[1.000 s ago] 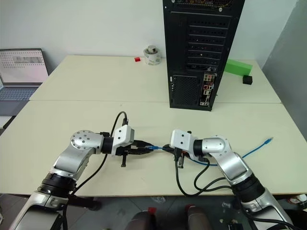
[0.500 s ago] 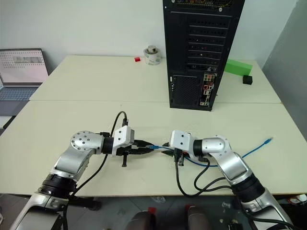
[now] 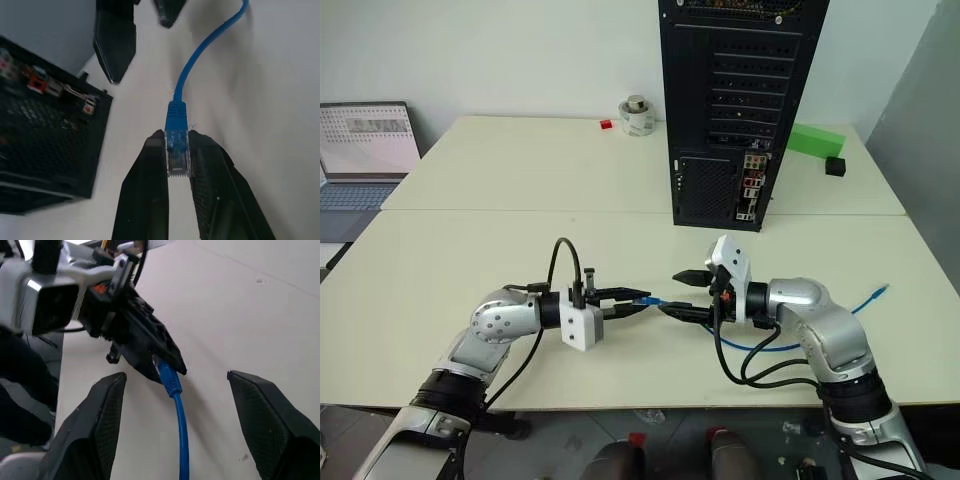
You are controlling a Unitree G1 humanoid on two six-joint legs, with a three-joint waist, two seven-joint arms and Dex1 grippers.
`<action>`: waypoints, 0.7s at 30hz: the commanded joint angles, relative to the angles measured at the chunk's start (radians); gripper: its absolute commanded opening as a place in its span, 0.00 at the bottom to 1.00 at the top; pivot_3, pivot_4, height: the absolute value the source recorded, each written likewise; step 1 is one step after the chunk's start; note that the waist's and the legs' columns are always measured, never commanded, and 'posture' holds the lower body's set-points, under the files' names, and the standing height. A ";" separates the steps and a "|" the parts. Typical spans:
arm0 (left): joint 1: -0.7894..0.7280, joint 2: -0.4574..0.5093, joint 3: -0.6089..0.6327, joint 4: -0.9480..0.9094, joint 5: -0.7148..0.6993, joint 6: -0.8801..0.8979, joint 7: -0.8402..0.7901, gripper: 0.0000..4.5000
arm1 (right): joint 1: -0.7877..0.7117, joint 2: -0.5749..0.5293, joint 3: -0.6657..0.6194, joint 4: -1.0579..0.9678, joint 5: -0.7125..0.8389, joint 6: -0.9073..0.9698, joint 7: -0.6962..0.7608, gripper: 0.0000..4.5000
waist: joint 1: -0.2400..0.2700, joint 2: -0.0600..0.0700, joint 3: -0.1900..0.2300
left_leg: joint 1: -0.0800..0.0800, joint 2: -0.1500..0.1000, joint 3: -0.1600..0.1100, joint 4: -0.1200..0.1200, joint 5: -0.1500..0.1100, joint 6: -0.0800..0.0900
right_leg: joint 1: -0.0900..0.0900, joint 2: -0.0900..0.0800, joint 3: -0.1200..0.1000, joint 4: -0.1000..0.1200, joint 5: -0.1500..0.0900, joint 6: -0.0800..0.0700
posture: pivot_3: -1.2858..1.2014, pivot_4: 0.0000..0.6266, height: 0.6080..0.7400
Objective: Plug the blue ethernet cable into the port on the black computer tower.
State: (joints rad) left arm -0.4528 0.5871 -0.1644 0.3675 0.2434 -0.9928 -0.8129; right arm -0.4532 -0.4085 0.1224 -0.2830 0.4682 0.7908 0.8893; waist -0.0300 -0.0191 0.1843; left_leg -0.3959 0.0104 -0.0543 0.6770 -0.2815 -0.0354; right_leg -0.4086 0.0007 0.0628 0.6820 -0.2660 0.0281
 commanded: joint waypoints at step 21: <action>-0.095 0.031 0.024 0.093 0.402 -0.240 0.572 0.06 | -0.064 0.120 -0.006 0.013 0.098 0.070 -0.136 0.65 | -0.001 0.000 0.000 | -0.001 -0.001 0.001 0.000 0.000 0.000 | 0.000 0.000 -0.003 0.000 0.000 0.000 | 0.52 0.24 1.00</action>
State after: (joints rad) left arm -0.5305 0.6042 -0.1375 0.4791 0.6463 -1.2303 -0.2724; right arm -0.4915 -0.2966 0.1205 -0.2616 0.5528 0.8847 0.7579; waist -0.0315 -0.0190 0.1842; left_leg -0.3970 0.0095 -0.0539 0.6769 -0.2815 -0.0353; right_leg -0.4086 0.0010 0.0596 0.6822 -0.2659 0.0284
